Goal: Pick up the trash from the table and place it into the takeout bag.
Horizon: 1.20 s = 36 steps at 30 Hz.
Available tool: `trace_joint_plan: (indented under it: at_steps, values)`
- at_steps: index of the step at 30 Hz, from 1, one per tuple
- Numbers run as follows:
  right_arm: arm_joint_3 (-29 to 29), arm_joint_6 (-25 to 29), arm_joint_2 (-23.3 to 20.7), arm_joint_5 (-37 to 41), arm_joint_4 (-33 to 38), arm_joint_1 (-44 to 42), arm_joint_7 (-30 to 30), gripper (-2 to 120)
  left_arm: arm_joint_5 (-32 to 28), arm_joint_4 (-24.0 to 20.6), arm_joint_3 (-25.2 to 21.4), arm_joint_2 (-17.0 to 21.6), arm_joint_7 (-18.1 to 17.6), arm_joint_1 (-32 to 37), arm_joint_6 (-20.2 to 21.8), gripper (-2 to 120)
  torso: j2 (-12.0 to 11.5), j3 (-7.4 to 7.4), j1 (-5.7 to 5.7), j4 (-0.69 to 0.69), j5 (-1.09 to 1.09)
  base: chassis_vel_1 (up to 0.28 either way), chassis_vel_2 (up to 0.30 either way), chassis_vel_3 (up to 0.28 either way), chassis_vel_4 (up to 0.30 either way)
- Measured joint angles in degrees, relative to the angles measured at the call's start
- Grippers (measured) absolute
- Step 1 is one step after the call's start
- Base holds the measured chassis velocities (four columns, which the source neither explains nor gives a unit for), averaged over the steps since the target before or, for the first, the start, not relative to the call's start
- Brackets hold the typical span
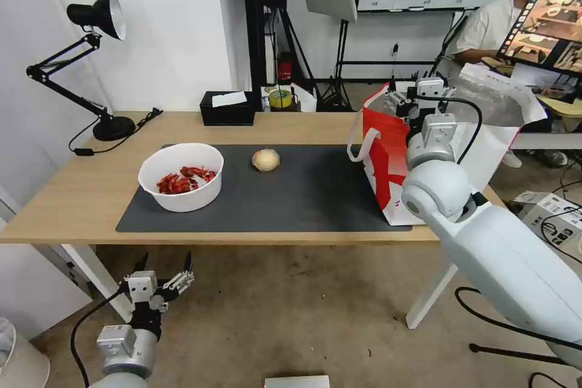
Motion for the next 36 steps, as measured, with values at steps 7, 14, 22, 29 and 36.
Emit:
trace_joint_plan:
  at_steps: [7, 14, 22, 29, 36]
  values:
    - [0.3, 6.8, -2.1, 8.8, 4.3, -4.1, -9.9, 100, 0.1, -0.2, -0.2, -0.4, 0.1, 0.2, -0.3, 100, 0.0, 0.00, 0.00, 0.00, 0.01, 0.000, 0.000, 0.000, 0.000]
    - [1.9, 13.0, -4.0, 10.8, 7.6, -11.4, -19.7, 100, 0.4, -0.2, 0.0, -0.7, 0.3, 0.4, -0.5, 100, 0.0, 0.00, 0.00, 0.01, 0.00, 0.000, 0.000, 0.000, 0.000]
    - [7.6, 19.1, -9.2, 11.0, 14.1, -29.0, -29.4, 100, 1.4, -0.4, -0.2, -1.0, 0.7, 1.3, -1.0, 100, 0.0, -0.01, -0.01, 0.00, 0.01, 0.000, 0.000, 0.000, 0.000]
    - [14.1, 25.3, -5.7, 2.5, 12.6, -46.1, -31.4, 100, 1.8, -0.1, 0.2, -1.1, 1.1, 1.1, -1.1, 100, 0.0, -0.01, 0.00, -0.01, 0.00, 0.000, 0.000, 0.000, 0.000]
    - [15.2, 29.0, 3.9, -2.1, 9.4, -58.6, -28.9, 100, 3.1, 1.0, 1.3, -1.7, 1.4, 1.3, -1.9, 100, 0.0, -0.01, -0.01, -0.01, 0.00, 0.000, 0.000, 0.000, 0.000]
